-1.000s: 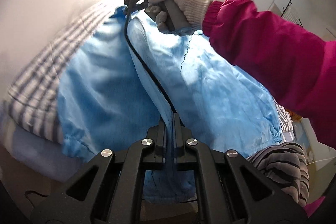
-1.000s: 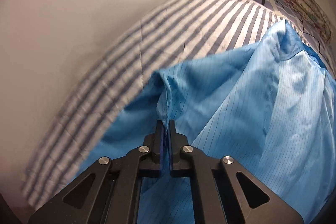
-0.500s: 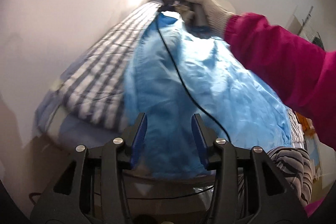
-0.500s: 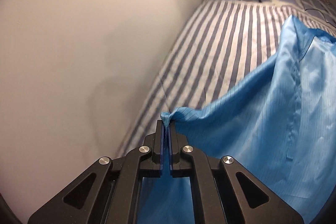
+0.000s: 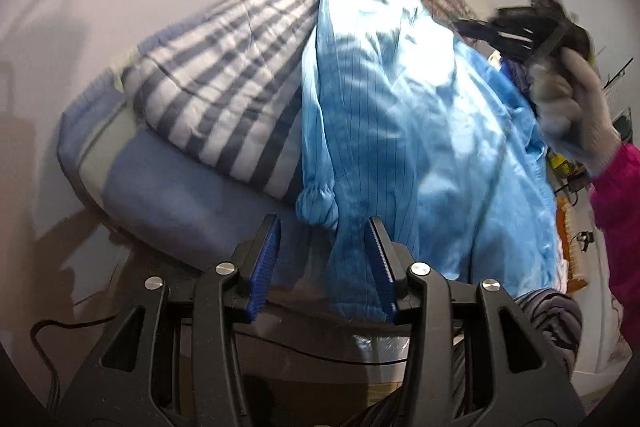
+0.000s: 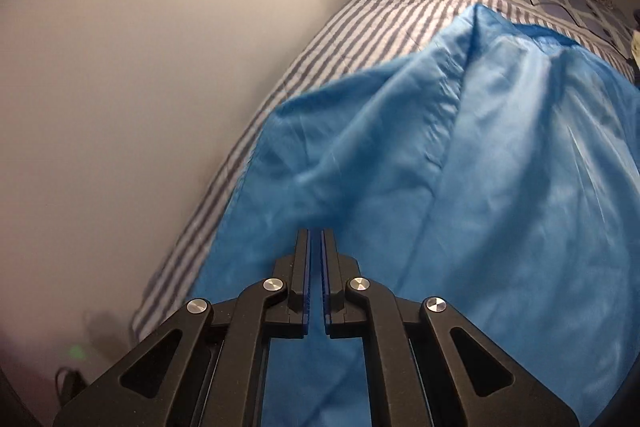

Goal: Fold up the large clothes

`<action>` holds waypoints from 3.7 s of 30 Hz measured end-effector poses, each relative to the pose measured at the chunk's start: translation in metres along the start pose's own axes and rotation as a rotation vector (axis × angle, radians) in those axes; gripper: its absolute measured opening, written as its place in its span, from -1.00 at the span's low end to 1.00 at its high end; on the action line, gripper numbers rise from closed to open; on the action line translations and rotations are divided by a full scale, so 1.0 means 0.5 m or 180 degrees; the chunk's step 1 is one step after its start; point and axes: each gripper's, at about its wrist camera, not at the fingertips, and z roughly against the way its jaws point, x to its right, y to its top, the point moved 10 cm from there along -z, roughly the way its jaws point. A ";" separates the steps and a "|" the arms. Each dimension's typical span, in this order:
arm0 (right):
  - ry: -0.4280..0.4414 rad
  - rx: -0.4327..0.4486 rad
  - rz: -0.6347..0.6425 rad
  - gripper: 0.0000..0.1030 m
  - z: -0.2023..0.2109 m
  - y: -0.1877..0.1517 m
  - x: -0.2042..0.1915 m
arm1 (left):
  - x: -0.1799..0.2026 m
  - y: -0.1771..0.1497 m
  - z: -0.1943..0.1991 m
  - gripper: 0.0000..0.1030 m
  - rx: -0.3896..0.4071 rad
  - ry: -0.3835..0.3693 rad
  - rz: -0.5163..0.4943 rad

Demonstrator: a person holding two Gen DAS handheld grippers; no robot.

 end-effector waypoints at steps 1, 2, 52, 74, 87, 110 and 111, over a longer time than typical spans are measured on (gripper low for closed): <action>0.0015 -0.0040 -0.0007 -0.93 0.003 -0.025 0.003 | 0.002 -0.006 -0.009 -0.42 -0.0059 -0.0028 0.0021; 0.0026 -0.0082 -0.0012 -0.93 0.001 -0.048 0.007 | 0.006 -0.010 -0.015 -0.62 -0.0092 -0.0049 0.0053; 0.0430 0.0276 -0.1267 -0.66 -0.127 -0.102 0.156 | 0.022 -0.003 0.000 -0.95 -0.0029 0.0341 -0.0147; 0.0395 0.0477 -0.0868 -1.00 -0.017 -0.176 0.098 | 0.019 0.004 0.004 -0.95 0.0007 0.0310 -0.0164; 0.0390 0.0363 -0.1015 -0.36 -0.056 -0.195 0.121 | 0.015 0.007 0.002 -0.95 0.0002 0.0318 -0.0156; -0.0096 0.0357 -0.0980 -0.98 -0.083 -0.142 0.183 | 0.013 0.001 0.004 -0.95 -0.0019 0.0328 -0.0119; -0.0159 0.0366 -0.0972 -0.98 -0.074 -0.139 0.189 | 0.010 0.001 0.008 -0.95 -0.0016 0.0323 -0.0107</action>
